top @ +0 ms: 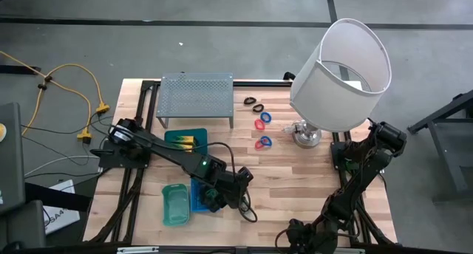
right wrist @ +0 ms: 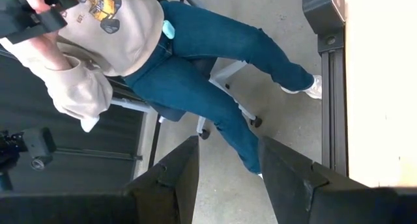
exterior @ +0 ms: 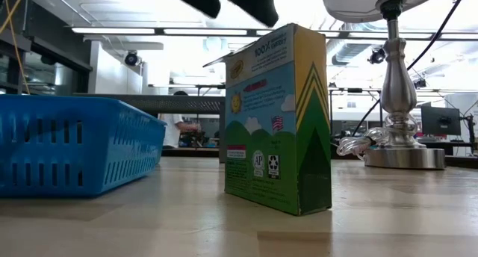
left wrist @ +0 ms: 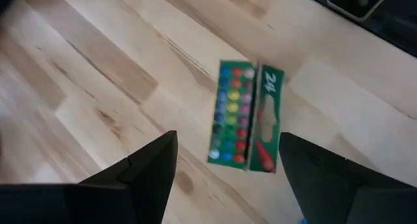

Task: Pick & Place Office Desk Supplies
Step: Put the crayon box into the top blue bin

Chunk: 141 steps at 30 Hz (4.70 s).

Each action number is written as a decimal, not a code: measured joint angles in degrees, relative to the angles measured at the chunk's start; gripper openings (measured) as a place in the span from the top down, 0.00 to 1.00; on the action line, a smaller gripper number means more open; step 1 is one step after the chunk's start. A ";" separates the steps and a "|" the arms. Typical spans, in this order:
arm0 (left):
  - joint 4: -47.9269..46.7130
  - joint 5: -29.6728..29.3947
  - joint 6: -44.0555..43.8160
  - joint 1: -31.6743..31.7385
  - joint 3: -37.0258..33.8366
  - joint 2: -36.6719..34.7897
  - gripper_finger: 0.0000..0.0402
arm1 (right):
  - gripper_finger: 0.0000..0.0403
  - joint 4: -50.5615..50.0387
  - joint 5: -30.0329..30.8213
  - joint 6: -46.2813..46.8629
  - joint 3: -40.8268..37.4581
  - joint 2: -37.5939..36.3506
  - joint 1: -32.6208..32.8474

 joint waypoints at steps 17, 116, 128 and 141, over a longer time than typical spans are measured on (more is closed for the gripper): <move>3.84 3.31 -1.53 0.02 0.02 3.21 0.35 | 0.64 0.02 0.00 0.00 0.00 0.00 0.00; -10.20 -5.42 -20.06 0.23 6.49 -2.64 0.74 | 0.64 0.02 0.02 0.00 0.00 0.00 0.01; -17.77 -9.17 -31.25 3.75 6.47 -3.92 0.75 | 0.64 0.02 0.02 0.00 0.00 0.00 0.00; -25.13 -7.93 -38.47 13.68 6.47 -3.92 0.75 | 0.64 0.02 0.00 0.00 0.00 0.00 0.02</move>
